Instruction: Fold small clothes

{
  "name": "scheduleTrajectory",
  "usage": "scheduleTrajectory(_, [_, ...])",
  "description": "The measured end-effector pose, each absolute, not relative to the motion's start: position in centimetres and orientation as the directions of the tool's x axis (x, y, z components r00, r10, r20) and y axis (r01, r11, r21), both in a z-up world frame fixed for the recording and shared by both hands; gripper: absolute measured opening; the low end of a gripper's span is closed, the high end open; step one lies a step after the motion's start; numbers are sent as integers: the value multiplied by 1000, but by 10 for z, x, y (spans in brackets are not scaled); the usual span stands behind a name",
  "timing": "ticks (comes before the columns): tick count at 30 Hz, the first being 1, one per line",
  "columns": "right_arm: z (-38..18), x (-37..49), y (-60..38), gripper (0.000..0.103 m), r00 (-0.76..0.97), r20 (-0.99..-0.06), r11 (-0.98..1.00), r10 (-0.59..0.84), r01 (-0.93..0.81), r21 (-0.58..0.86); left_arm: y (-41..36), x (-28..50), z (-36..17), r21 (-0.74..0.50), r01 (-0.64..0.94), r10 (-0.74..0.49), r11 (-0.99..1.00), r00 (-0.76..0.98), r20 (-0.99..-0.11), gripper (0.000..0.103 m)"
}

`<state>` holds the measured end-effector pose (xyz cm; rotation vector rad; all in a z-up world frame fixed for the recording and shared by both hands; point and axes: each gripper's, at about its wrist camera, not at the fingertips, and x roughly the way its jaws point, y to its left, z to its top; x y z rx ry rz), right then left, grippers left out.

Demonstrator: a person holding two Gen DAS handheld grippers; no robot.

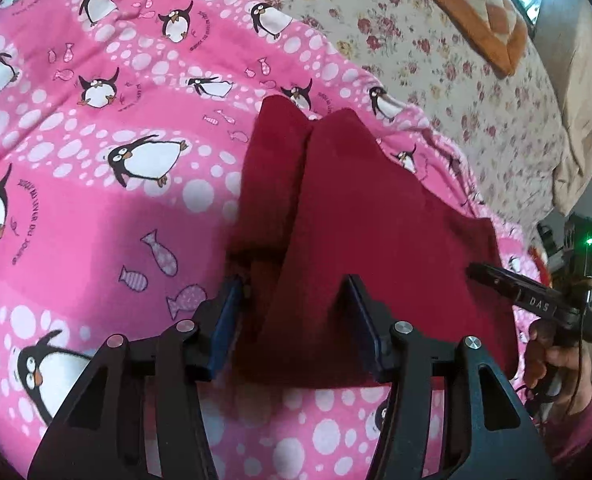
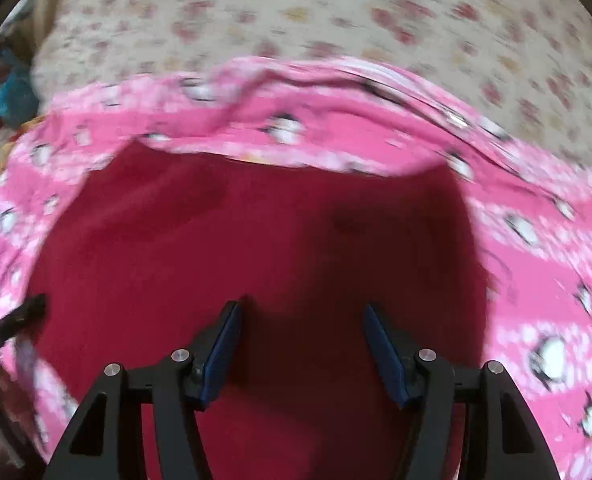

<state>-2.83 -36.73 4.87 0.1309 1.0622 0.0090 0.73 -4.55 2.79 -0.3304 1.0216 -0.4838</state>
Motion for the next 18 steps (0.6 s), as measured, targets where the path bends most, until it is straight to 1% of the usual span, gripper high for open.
scheduleTrajectory(4, [59,-11,-315,61,525,-842,993,119,-75,94,-40,7,24,-523,235,-569,820,441,-694,53])
scheduleTrajectory(8, [56,14,-263,61,542,-825,983,160,-168,81,-38,9,23,-546,240,-592,803,432,-681,54])
scheduleTrajectory(13, [36,54,-223,61,484,-851,973,204,-196,122,-36,14,23,-555,242,-602,796,422,-678,54])
scheduleTrajectory(18, [26,85,-205,61,455,-869,978,194,-160,134,-34,17,23,-550,243,-598,799,422,-682,54])
